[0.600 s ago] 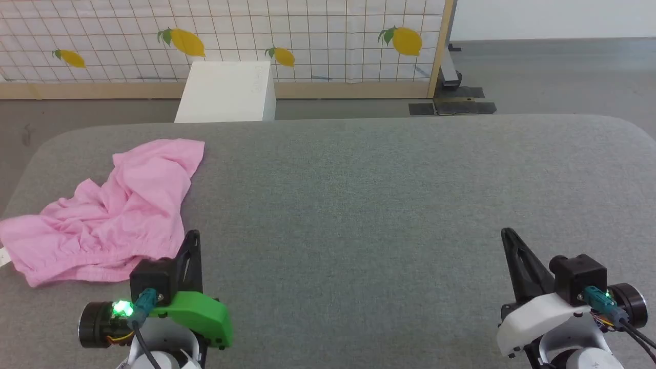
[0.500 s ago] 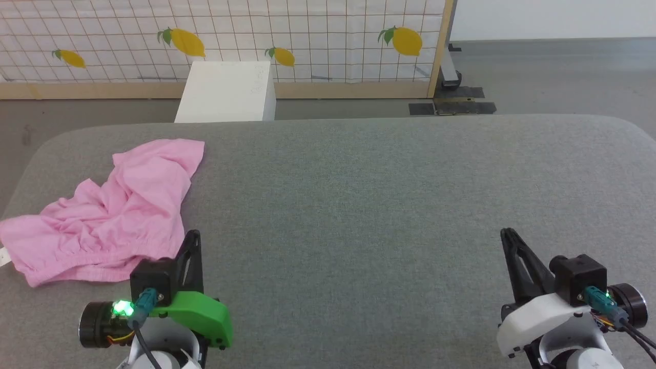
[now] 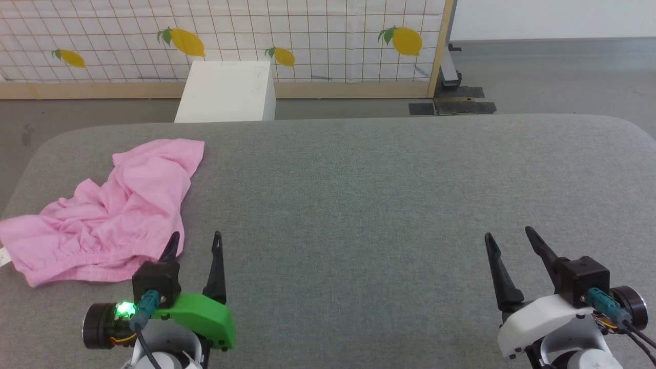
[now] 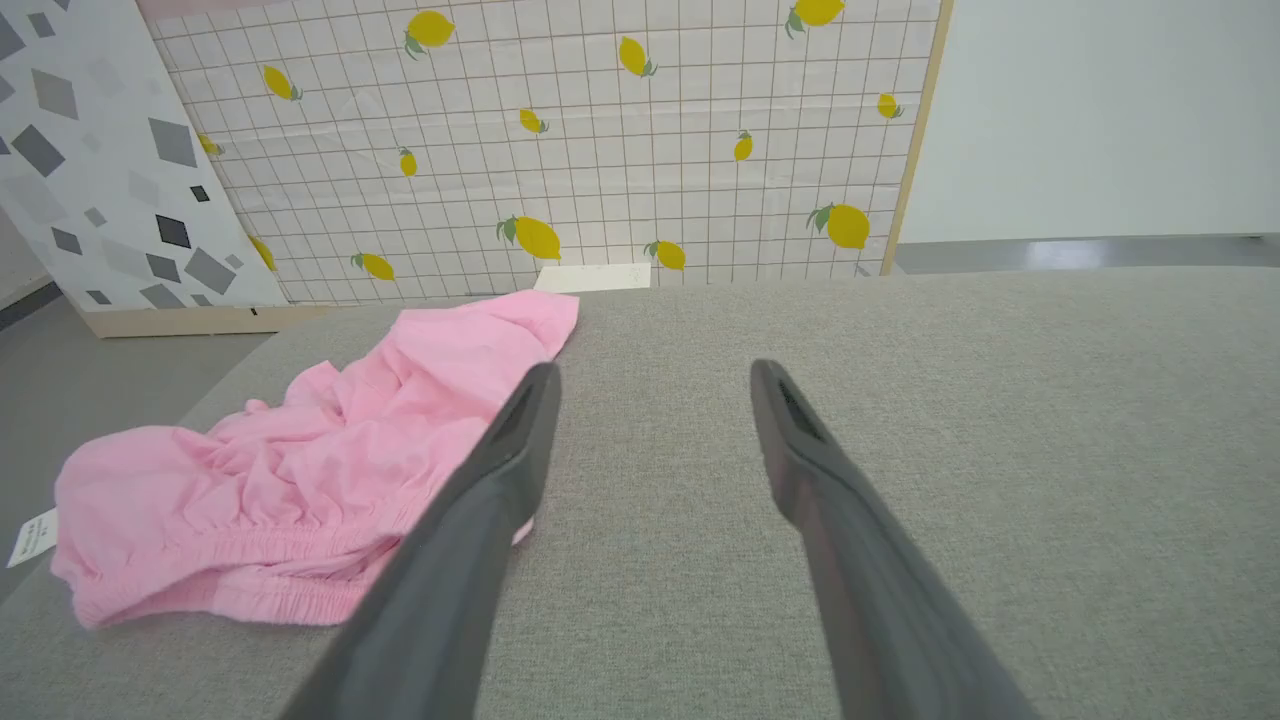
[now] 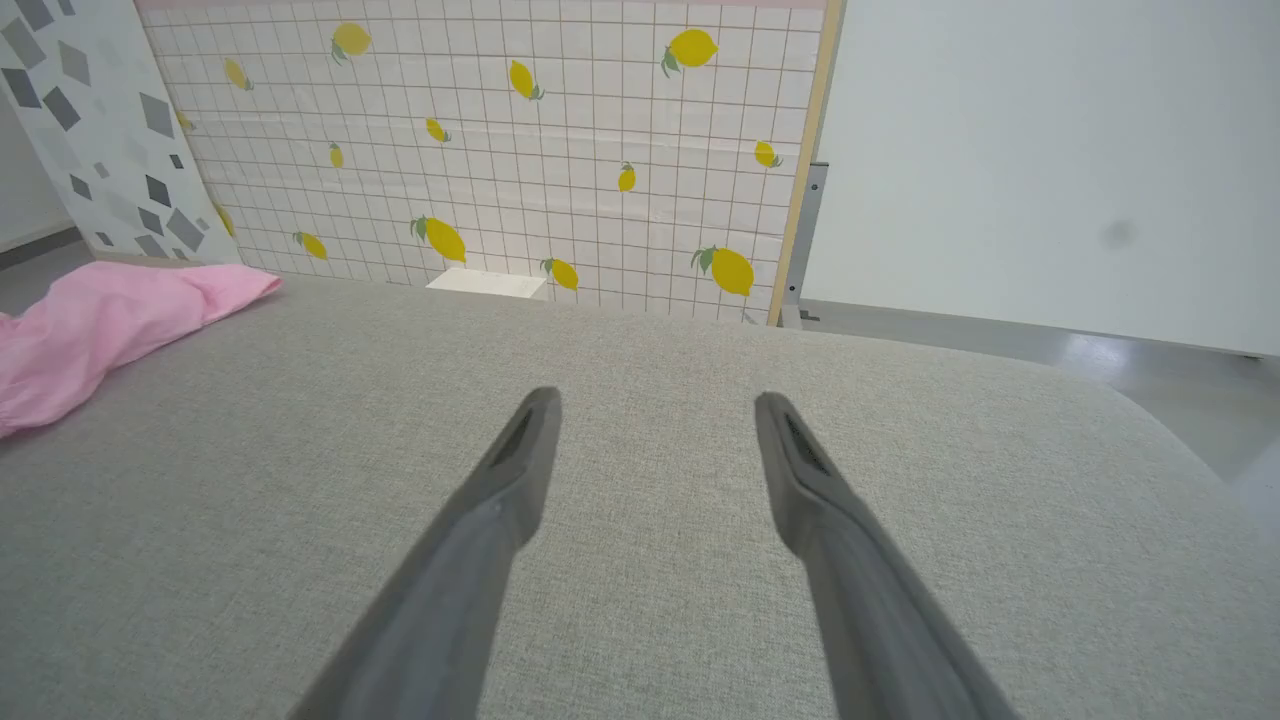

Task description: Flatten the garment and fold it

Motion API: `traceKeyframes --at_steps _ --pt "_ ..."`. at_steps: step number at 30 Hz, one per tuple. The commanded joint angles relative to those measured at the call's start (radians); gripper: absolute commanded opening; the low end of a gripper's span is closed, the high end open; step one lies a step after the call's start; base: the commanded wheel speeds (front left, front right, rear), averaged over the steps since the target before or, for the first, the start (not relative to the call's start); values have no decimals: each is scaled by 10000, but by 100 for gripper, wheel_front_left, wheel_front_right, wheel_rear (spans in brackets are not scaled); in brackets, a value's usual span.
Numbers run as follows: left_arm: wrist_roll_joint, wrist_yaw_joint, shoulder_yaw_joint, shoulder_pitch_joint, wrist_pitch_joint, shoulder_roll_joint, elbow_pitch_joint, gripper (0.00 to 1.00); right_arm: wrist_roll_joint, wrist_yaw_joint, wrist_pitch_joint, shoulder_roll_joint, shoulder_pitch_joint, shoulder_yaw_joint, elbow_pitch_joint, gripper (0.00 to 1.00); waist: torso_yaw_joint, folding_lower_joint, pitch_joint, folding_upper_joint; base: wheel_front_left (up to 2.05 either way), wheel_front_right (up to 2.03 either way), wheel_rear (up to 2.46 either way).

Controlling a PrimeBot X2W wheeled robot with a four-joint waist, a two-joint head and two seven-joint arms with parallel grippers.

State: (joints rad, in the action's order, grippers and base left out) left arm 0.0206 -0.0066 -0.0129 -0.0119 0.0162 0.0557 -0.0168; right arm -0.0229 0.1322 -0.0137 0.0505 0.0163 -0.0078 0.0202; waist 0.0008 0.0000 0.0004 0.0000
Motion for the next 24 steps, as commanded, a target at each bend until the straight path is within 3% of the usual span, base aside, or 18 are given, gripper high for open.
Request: traceKeyframes --at_steps 1,24 --pt "87 87 -15 21 108 -5 -41 100 -129 -1 -120 0 42 -28 62 100 15 0 -1 0 0 0 0" --pt "339 273 87 122 600 -15 -275 100 -787 -4 -614 -1 134 -22 344 100 810 0 -63 0 0 0 0"
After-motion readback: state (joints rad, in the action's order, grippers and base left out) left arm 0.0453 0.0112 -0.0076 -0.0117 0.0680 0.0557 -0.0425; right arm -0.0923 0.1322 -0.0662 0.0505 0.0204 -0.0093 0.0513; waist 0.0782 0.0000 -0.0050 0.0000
